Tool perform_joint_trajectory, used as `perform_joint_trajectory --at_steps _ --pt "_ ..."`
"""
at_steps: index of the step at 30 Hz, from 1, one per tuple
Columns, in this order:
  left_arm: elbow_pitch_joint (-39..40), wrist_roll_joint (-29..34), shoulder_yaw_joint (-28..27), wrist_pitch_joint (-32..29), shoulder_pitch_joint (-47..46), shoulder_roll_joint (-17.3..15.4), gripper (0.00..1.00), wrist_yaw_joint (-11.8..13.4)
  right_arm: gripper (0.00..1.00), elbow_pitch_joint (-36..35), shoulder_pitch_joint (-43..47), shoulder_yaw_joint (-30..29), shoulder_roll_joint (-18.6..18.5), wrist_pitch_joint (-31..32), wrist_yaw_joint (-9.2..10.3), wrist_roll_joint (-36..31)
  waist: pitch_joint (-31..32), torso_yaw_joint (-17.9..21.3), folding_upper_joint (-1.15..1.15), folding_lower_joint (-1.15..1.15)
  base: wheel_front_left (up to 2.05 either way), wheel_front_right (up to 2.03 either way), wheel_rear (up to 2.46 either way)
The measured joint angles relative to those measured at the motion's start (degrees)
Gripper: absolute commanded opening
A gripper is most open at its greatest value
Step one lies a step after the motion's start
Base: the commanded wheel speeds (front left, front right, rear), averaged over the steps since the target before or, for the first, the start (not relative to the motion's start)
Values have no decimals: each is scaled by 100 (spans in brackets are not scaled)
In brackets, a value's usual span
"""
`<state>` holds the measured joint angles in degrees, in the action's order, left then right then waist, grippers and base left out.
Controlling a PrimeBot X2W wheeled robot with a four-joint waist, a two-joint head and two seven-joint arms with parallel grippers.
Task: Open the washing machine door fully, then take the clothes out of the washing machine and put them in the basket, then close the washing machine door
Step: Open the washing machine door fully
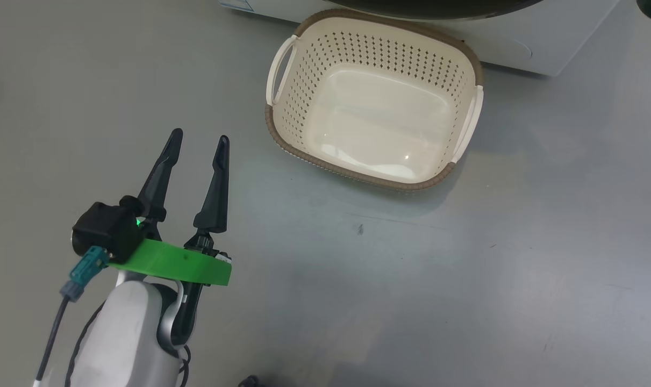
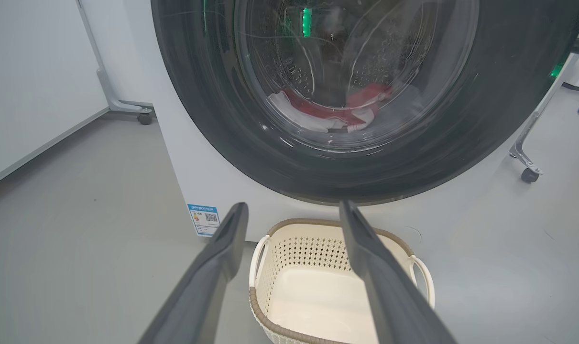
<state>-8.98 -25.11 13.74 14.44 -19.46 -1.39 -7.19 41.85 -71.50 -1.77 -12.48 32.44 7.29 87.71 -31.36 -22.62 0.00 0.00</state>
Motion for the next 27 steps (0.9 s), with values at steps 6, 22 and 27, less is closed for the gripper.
perform_joint_trajectory --at_steps 6,22,27 --pt "-27 3 -10 0 0 1 100 0 0 92 5 8 -4 110 0 46 75 17 0 0 0 0 0" --pt "-104 177 -83 0 9 1 100 0 0 202 305 20 185 313 2 155 379 170 0 0 0 0 0" --pt "-118 204 -91 0 14 1 100 0 0 207 409 40 225 369 2 165 459 228 0 0 0 0 0"
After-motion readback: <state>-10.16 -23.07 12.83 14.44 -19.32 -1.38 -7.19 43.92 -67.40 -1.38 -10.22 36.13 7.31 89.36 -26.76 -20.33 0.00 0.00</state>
